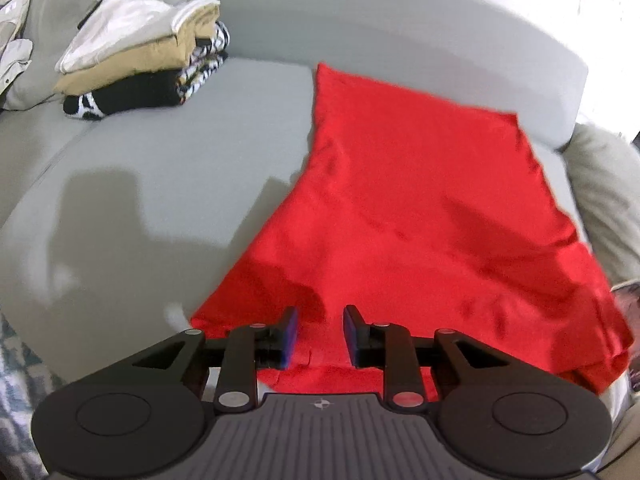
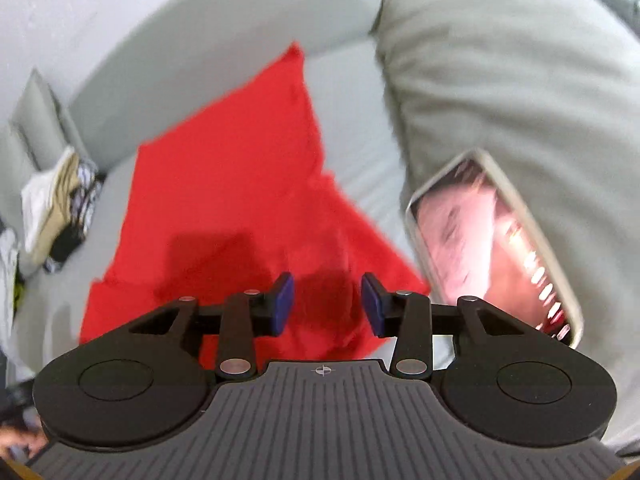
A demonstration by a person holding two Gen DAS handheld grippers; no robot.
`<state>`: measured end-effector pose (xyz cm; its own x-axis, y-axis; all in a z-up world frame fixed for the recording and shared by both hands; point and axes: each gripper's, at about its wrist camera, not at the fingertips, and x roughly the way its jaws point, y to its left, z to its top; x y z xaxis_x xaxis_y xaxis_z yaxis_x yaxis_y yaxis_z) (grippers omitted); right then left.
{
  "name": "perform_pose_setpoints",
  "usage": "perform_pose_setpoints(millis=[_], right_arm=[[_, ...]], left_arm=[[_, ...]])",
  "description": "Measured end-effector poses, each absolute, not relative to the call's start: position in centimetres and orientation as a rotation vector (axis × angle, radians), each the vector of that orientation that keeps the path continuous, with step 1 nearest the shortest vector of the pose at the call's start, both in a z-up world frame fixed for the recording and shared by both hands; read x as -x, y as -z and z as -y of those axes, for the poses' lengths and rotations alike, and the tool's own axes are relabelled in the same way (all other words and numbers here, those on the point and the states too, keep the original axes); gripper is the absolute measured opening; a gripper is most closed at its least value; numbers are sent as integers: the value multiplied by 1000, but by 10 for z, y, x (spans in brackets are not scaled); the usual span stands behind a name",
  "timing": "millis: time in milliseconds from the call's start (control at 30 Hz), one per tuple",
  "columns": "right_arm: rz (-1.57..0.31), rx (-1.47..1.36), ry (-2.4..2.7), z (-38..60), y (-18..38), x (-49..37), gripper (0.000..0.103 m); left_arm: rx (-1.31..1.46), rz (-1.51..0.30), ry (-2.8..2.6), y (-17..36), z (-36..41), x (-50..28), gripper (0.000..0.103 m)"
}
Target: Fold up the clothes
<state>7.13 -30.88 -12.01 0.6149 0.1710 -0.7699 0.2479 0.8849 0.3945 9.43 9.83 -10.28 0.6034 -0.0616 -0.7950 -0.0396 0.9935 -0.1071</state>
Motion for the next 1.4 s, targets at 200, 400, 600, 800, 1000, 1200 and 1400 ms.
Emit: perform_pose_setpoints(millis=[200,400,600,800,1000,1200,1400], right_arm=[[-984,-451,40,310,141,-107,41],[-990,-399,20,299,156,-112,36],[-955,-327,3,292,155,-110,11],[-842,-198,34,278,134,-98,7],[-787,-174,106,276,130,-92,6],[-923,-385,139,306,150,-105,46],[-865,-545,87,330,125,-71,54]], left_arm=[[56,-863,-22,93,-100,-122,41],[66,-894,-10,99,-107,-165,49],[-56,-904,24,125,-88,-191,6],[-42,-763,-62,121,-96,-171,0],[23,-840,-158,141,-111,-174,1],[79,-852,-173,134,-132,-161,30],[129,-833,-113,111,-151,-113,36]])
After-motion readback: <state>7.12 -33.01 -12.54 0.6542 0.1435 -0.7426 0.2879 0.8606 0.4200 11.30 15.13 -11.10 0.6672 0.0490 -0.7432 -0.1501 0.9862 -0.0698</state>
